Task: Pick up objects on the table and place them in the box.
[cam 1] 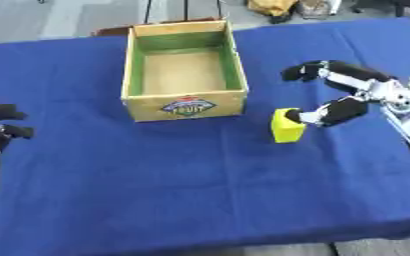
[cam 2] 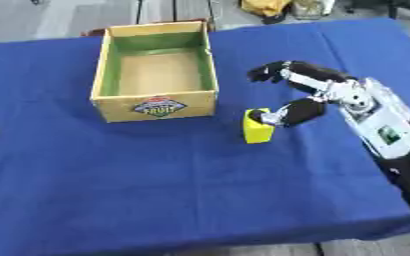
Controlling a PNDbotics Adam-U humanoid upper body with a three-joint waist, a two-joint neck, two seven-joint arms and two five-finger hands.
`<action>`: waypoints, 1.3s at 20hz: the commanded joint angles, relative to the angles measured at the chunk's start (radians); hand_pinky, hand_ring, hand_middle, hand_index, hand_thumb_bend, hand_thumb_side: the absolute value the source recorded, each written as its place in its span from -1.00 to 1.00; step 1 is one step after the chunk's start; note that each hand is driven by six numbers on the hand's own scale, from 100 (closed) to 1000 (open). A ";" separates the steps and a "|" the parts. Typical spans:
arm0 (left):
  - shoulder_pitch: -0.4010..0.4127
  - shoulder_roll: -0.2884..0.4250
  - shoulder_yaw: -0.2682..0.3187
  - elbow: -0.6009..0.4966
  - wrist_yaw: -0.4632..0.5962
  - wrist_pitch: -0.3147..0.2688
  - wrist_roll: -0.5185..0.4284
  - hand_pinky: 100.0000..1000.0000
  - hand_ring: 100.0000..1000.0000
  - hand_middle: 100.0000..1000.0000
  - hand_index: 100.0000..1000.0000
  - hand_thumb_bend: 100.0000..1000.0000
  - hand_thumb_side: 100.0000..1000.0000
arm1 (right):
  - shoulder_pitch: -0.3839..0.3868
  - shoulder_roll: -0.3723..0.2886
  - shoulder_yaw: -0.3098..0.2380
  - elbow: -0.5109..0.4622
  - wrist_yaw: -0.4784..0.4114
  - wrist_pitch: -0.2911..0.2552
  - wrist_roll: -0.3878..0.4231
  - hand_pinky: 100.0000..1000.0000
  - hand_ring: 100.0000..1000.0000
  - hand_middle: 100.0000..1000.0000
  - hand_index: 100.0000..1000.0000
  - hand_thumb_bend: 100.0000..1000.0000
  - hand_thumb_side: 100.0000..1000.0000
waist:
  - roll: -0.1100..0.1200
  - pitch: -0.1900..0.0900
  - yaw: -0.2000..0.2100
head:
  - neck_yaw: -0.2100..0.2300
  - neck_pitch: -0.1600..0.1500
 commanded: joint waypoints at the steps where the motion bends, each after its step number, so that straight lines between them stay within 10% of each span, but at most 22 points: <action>1: -0.007 0.017 0.001 -0.013 -0.001 -0.002 -0.003 0.40 -0.09 0.11 0.37 0.42 0.83 | -0.030 -0.005 0.002 0.058 0.048 -0.021 -0.001 0.75 0.84 0.72 0.92 -0.37 -0.06 | 0.000 -0.017 0.002 | -0.002 0.000; 12: -0.005 0.016 0.002 -0.013 -0.001 -0.002 -0.002 0.40 -0.09 0.11 0.37 0.42 0.83 | -0.048 0.017 0.003 0.172 0.114 -0.065 -0.010 0.76 0.85 0.73 0.92 -0.41 -0.07 | 0.000 -0.016 0.003 | -0.001 0.000; 26: -0.004 0.017 0.003 -0.013 -0.001 -0.002 -0.002 0.40 -0.09 0.11 0.37 0.42 0.83 | -0.031 -0.010 -0.006 0.073 0.088 -0.068 -0.017 0.76 0.84 0.72 0.93 -0.50 -0.05 | -0.001 -0.017 -0.002 | -0.002 0.001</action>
